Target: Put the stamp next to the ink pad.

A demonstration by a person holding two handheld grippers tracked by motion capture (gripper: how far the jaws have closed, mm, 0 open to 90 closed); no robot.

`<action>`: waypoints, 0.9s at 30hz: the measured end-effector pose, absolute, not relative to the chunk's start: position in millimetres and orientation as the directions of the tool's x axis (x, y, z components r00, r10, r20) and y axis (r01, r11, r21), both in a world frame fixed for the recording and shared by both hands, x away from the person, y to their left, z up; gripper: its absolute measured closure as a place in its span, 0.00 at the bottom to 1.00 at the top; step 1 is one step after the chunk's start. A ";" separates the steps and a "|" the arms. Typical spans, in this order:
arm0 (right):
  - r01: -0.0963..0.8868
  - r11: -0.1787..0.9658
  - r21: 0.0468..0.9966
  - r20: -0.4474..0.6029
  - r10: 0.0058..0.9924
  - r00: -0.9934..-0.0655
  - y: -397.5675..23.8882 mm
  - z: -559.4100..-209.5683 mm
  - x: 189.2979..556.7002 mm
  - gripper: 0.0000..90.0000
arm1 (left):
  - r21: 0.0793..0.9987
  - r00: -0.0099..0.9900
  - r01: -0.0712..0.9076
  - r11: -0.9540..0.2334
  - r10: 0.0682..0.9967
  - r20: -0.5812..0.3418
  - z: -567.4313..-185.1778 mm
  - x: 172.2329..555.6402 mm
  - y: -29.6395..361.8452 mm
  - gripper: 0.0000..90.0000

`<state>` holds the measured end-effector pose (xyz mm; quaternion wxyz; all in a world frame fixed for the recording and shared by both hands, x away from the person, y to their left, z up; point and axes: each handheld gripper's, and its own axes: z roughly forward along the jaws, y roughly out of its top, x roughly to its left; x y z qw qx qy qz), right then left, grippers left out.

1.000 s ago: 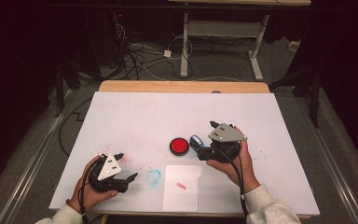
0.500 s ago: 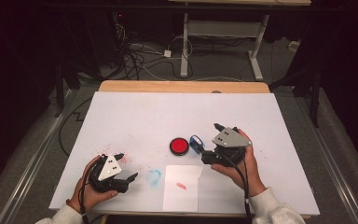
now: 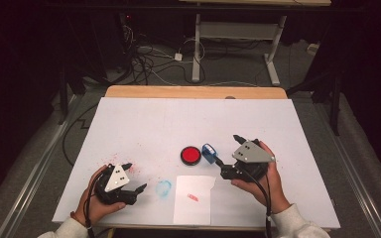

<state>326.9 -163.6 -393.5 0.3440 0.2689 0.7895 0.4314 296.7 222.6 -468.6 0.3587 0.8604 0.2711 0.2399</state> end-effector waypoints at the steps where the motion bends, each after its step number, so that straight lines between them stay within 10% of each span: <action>1: 0.129 0.484 0.865 -0.312 0.722 -0.618 -164.6 -394.0 326.2 0.19 | 0.747 0.738 0.293 -0.597 0.638 0.219 -468.6 296.7 222.5 0.20; 27: 0.136 0.495 0.858 -0.335 0.740 -0.583 -195.5 -405.2 310.9 0.20 | 0.744 0.736 0.293 -0.601 0.638 0.226 -469.1 296.5 220.9 0.20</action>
